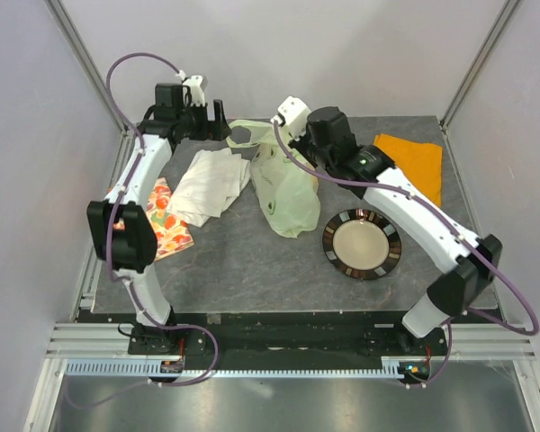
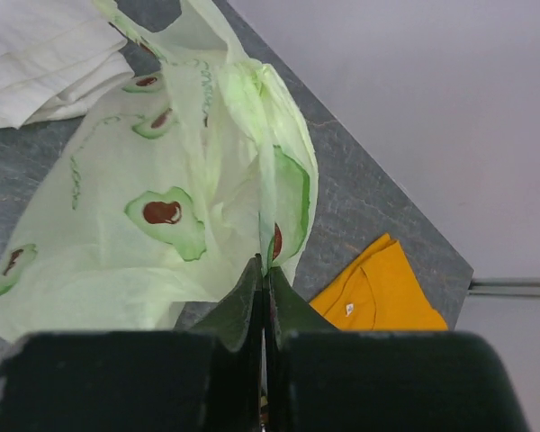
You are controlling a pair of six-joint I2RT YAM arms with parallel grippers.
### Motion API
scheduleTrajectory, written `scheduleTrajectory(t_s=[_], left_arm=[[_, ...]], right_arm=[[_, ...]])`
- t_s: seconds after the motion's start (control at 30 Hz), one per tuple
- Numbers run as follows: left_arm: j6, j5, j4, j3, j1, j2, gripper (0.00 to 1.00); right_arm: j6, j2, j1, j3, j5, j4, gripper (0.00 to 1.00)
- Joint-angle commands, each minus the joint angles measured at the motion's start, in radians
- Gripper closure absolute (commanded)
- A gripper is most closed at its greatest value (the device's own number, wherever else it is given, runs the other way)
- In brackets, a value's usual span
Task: Take the fake fruits out of the plastic bag
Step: Adjust the plastic bag at the center of the board.
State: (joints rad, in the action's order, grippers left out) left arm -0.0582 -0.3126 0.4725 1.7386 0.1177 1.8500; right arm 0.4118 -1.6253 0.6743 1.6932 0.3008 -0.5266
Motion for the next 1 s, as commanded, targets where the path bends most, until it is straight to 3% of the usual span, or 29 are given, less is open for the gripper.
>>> scheduleTrajectory(t_s=[0.0, 0.27, 0.37, 0.47, 0.5, 0.57, 0.7, 0.8, 0.87, 0.97], left_arm=[[0.053, -0.052, 0.031, 0.222, -0.004, 0.152, 0.02], [0.118, -0.236, 0.02, 0.236, 0.007, 0.247, 0.05], [0.118, -0.25, 0.017, 0.245, 0.017, 0.275, 0.15], [0.1, -0.256, 0.018, 0.301, 0.017, 0.319, 0.45], [0.098, -0.26, 0.017, 0.326, 0.017, 0.343, 0.71], [0.086, -0.266, 0.006, 0.396, 0.017, 0.362, 0.98], [0.067, -0.353, -0.017, 0.602, 0.013, 0.428, 0.98], [0.011, -0.329, -0.043, 0.809, 0.008, 0.468, 0.98], [-0.078, -0.283, -0.138, 0.842, -0.003, 0.431, 0.98], [-0.129, -0.304, -0.182, 0.842, -0.004, 0.368, 0.98]], right_arm=[[-0.068, 0.091, 0.004, -0.026, -0.054, -0.059, 1.0], [-0.062, 0.117, 0.004, -0.046, -0.045, -0.067, 1.0], [-0.054, 0.107, 0.004, -0.046, -0.04, -0.062, 1.0], [-0.033, 0.072, -0.005, -0.063, 0.048, 0.005, 1.0], [-0.031, 0.029, -0.039, -0.061, 0.058, 0.052, 1.0], [-0.025, -0.042, -0.09, 0.014, 0.066, 0.085, 1.0], [-0.016, -0.383, -0.252, 0.368, 0.089, 0.102, 1.0], [0.03, -0.592, -0.295, 0.818, 0.096, 0.089, 1.0], [0.05, -0.645, -0.298, 0.922, 0.098, 0.103, 1.0], [0.059, -0.531, -0.298, 0.82, 0.089, 0.268, 1.0]])
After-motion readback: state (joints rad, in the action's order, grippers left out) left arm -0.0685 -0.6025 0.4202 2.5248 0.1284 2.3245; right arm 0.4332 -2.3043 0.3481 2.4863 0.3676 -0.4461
